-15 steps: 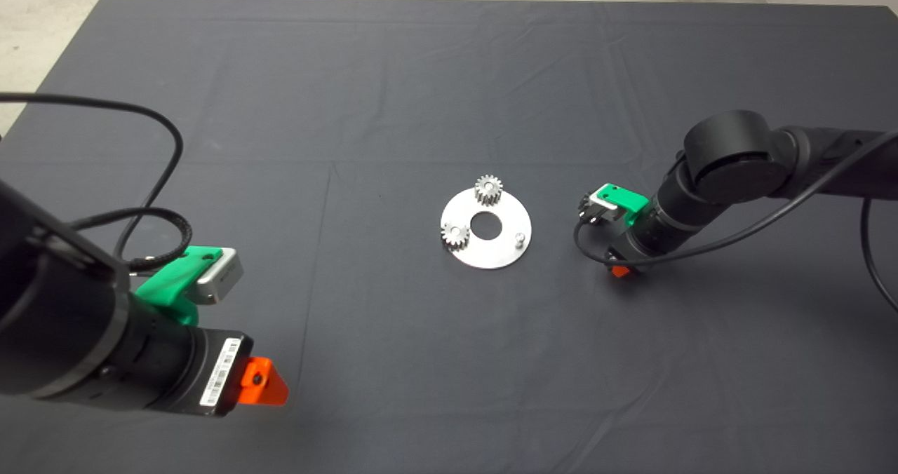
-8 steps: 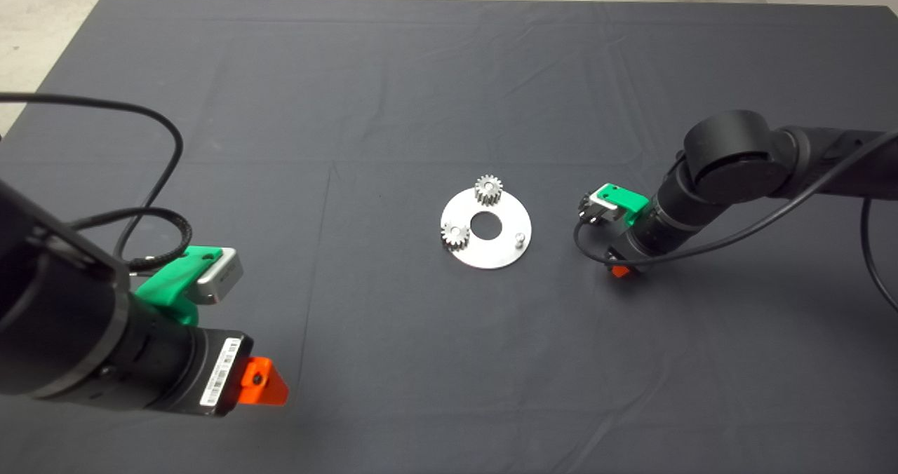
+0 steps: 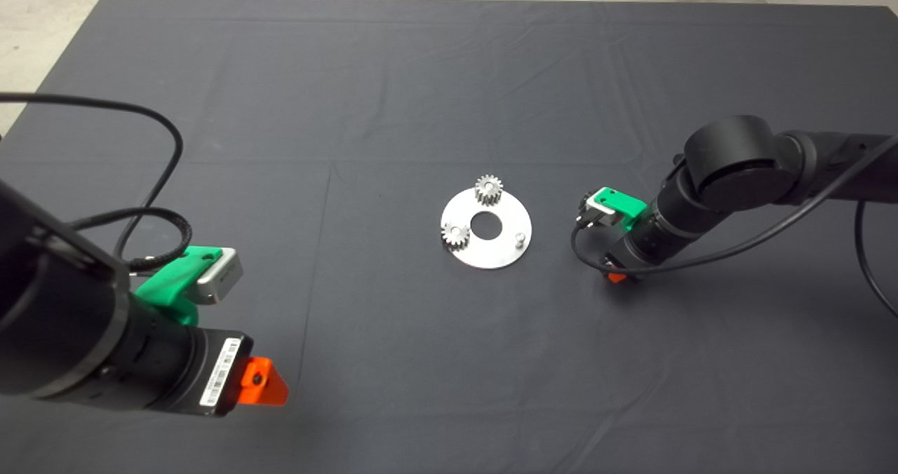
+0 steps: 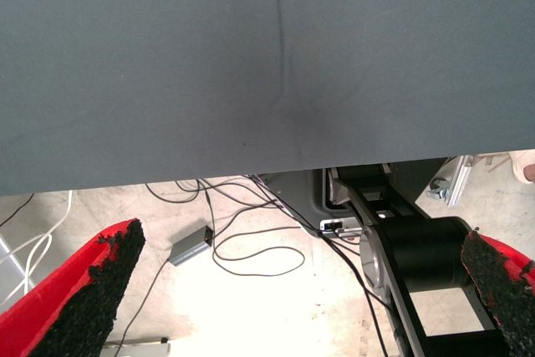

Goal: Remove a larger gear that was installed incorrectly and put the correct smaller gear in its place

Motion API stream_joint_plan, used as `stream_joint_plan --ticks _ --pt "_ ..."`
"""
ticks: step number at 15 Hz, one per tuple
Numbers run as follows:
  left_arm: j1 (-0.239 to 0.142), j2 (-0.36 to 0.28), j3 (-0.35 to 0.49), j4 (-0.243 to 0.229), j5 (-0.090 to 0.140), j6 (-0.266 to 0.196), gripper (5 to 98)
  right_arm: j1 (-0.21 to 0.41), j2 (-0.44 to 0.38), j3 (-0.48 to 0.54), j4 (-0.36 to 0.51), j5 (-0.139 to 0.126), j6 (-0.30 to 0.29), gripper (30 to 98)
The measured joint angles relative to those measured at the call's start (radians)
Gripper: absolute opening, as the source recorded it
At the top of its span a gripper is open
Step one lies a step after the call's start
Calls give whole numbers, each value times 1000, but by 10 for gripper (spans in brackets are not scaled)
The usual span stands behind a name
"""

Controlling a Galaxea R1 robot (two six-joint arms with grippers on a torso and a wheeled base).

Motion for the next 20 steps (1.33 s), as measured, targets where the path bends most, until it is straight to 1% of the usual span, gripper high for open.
stream_joint_plan --ticks 3,9,14,16,20 --pt "0 0 0 0 0 0 979 15 1 5 0 0 4 392" --pt "0 0 0 0 0 0 979 80 39 11 3 -3 11 392" --pt "0 0 0 0 0 0 979 140 115 5 13 -3 23 392" --pt "0 0 0 0 0 0 979 145 155 -23 22 -3 26 391" --pt "0 0 0 0 0 0 979 145 244 -111 40 -3 27 392"
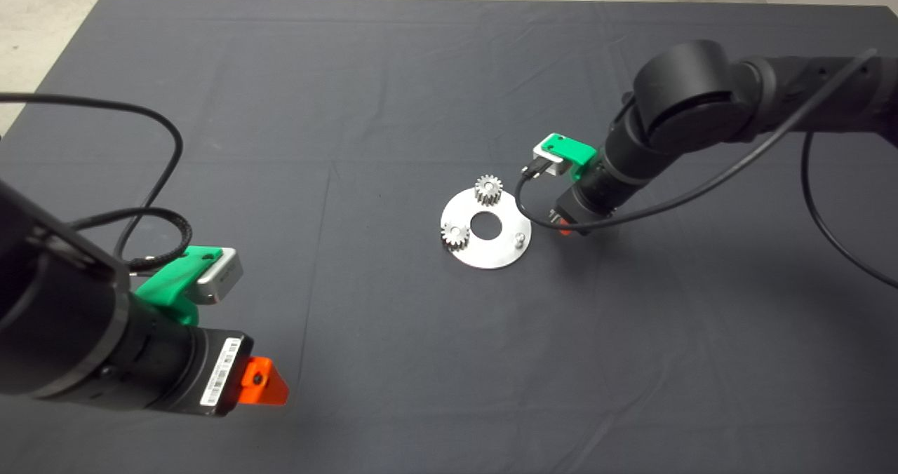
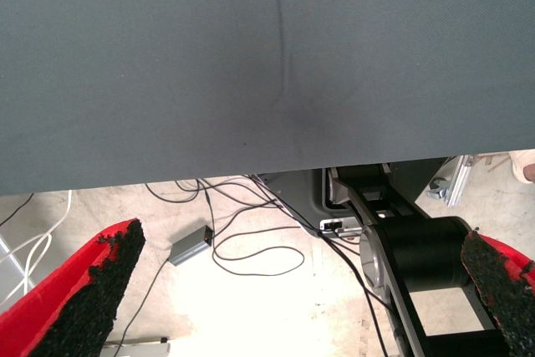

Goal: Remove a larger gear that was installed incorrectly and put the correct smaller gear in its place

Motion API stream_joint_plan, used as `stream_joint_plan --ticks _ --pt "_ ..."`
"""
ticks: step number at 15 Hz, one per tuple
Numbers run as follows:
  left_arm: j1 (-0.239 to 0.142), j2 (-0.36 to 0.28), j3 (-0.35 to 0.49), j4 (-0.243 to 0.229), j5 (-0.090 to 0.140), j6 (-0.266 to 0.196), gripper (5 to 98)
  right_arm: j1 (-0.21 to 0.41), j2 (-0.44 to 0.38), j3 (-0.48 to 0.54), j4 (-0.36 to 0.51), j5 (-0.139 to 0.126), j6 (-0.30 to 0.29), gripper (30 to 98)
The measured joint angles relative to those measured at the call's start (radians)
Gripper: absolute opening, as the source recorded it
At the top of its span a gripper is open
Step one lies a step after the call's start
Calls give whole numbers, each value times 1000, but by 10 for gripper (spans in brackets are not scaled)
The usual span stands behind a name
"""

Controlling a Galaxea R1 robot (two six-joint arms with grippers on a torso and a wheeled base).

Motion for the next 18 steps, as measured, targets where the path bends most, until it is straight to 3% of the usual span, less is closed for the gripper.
stream_joint_plan --ticks 7,18 --pt "0 0 0 0 0 0 979 0 156 -157 56 2 2 391" --pt "0 0 0 0 0 0 979 0 194 -199 112 0 1 390"
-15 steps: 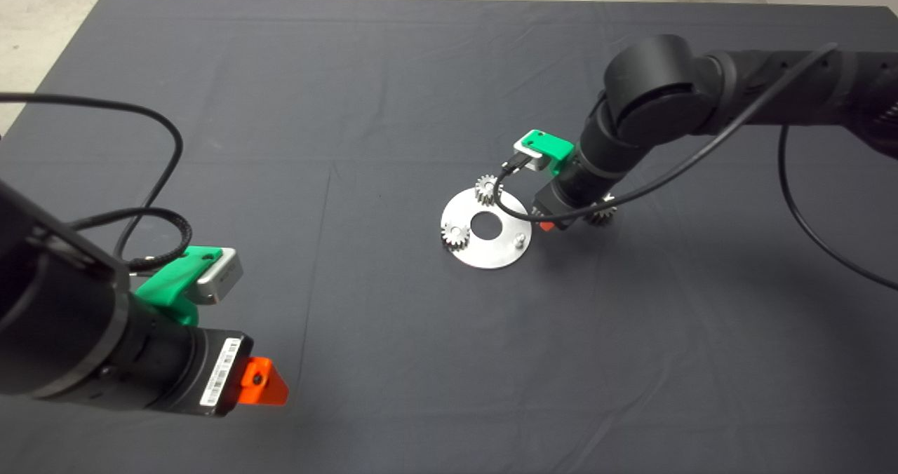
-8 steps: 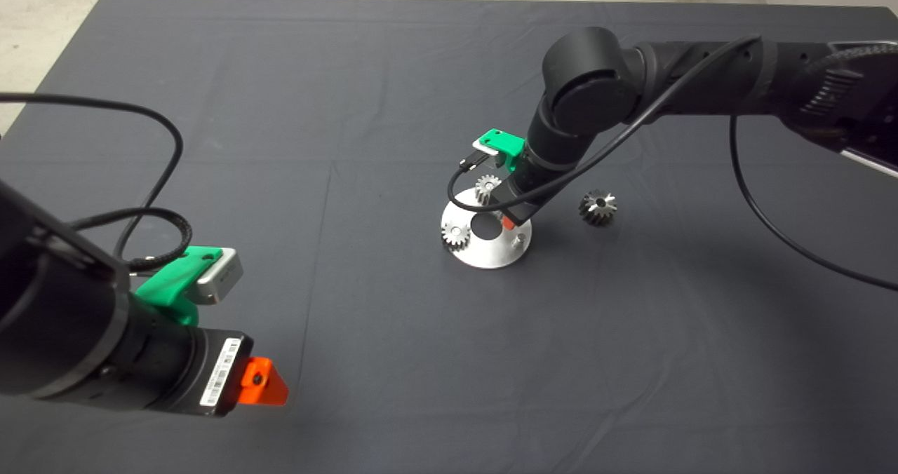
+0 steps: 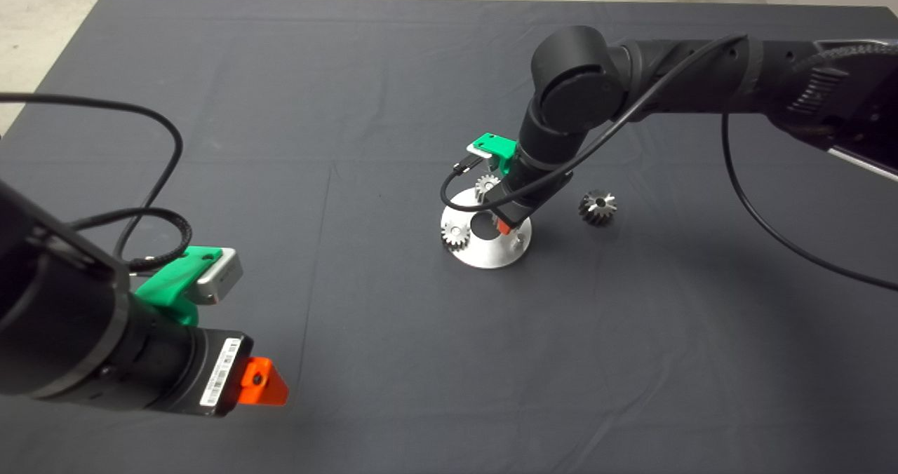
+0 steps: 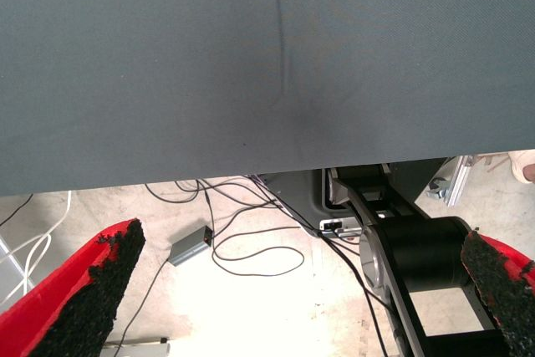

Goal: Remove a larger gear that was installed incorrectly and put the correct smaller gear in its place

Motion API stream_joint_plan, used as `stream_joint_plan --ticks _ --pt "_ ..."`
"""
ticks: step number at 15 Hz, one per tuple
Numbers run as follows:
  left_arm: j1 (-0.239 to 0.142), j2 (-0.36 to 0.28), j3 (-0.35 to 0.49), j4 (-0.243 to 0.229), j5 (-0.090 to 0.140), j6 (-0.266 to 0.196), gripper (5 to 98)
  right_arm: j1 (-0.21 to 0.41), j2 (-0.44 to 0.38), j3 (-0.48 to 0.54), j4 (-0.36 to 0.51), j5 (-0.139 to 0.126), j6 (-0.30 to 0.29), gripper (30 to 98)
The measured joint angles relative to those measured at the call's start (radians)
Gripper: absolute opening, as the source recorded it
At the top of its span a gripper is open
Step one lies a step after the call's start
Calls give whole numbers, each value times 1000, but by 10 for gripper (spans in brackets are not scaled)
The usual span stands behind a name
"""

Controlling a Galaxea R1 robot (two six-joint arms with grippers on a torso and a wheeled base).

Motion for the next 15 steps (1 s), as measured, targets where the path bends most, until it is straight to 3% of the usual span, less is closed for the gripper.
stream_joint_plan --ticks 10,15 --pt "0 0 0 0 0 0 979 0 -10 31 5 0 -13 390" --pt "0 0 0 0 0 0 979 0 -49 55 5 1 -66 390"
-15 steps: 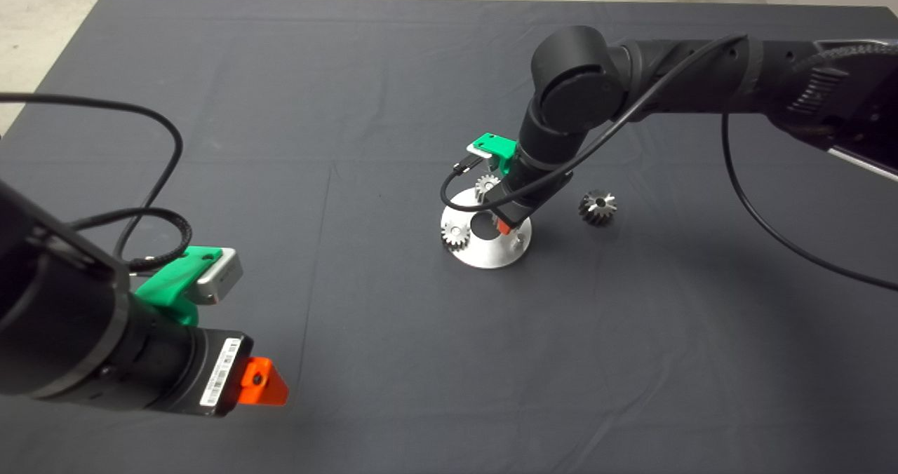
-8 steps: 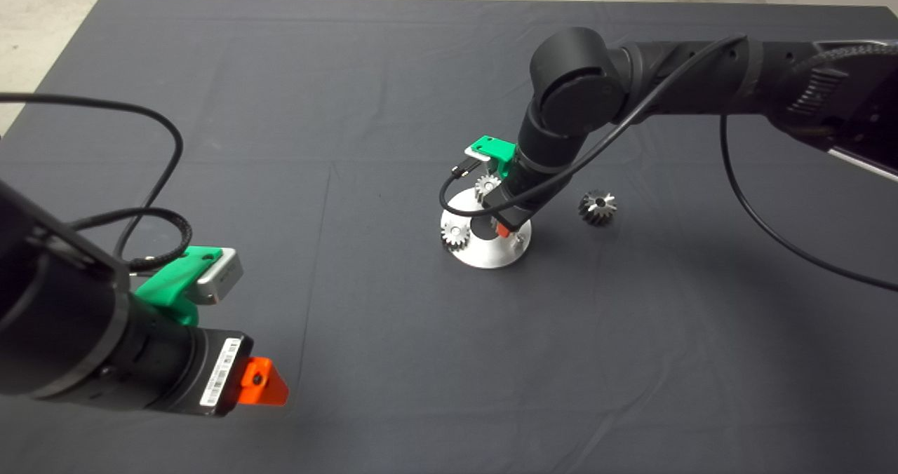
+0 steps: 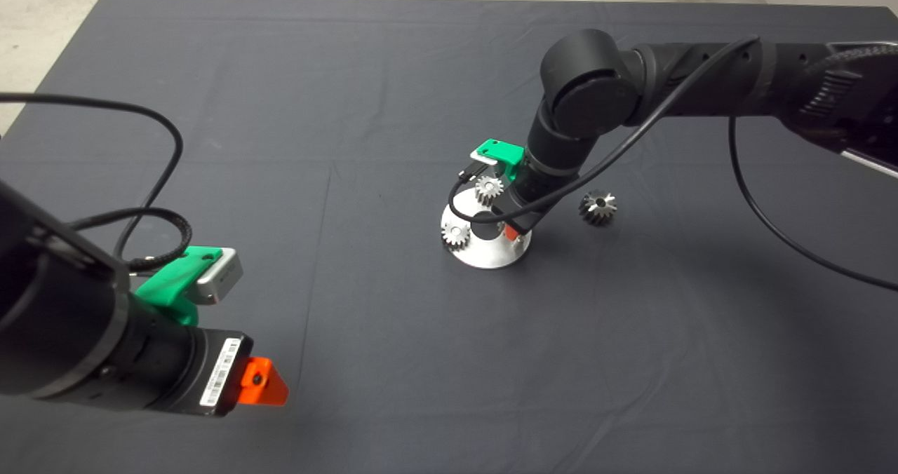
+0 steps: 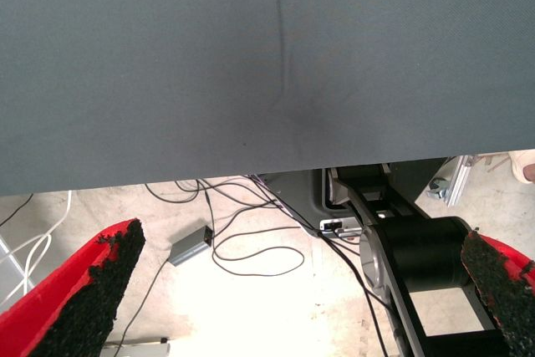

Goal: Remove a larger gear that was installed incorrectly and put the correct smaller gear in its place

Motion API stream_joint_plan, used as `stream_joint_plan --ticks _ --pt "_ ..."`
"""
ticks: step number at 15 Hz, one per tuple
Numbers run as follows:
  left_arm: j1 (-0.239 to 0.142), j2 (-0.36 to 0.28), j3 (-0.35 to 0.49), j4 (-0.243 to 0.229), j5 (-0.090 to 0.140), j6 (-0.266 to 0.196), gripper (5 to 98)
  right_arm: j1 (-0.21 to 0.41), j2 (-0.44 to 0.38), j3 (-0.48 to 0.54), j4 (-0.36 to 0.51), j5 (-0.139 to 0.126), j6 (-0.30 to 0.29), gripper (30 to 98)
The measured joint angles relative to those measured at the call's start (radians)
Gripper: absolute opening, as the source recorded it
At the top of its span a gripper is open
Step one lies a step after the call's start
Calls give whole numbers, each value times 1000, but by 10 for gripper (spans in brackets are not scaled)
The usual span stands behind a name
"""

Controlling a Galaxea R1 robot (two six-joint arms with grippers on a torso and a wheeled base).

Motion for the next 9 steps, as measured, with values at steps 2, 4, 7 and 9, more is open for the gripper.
stream_joint_plan --ticks 2,4,7,9 --pt "0 0 0 0 0 0 979 0 -16 1 0 -2 -21 390" --pt "0 0 0 0 0 0 979 0 -18 1 0 -2 -32 390" --pt "0 0 0 0 0 0 979 0 -18 6 0 -1 -43 390" --pt "0 0 0 0 0 0 979 0 -18 6 0 -1 -47 392"
